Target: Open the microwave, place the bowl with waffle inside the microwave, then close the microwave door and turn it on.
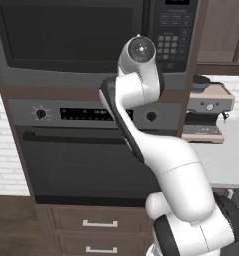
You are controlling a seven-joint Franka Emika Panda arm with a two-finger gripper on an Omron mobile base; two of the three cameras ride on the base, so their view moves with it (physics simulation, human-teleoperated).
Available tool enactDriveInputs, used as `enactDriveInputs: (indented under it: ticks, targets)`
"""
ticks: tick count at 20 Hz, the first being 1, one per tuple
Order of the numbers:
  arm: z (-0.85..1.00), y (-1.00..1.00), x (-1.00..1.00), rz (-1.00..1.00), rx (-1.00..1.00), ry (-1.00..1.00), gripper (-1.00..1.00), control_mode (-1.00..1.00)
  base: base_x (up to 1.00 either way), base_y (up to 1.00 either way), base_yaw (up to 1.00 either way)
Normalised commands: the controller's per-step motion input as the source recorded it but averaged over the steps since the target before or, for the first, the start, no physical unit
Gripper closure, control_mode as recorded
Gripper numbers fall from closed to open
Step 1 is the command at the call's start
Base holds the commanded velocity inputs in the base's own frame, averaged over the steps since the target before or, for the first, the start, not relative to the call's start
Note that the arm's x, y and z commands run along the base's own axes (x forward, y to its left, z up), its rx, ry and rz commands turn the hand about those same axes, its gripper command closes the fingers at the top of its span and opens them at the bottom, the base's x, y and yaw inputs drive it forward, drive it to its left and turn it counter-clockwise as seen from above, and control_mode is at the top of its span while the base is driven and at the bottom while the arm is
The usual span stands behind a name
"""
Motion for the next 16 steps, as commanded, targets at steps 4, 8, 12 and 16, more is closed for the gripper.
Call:
enactDriveInputs:
  ticks: [4,8,12,16]
  targets:
    - [-0.37,0.0,0.6,0.18,0.15,-0.02,-1.0,-1.0,0.0,0.0,0.0]
    - [-0.14,0.04,-0.03,0.09,0.06,0.0,-1.0,-1.0,0.0,0.0,0.0]
    - [0.2,0.05,-0.9,0.0,0.0,-0.01,-1.0,-1.0,0.0,0.0,0.0]
    - [0.25,0.0,-1.0,0.0,0.0,-0.01,-1.0,-1.0,0.0,0.0,0.0]
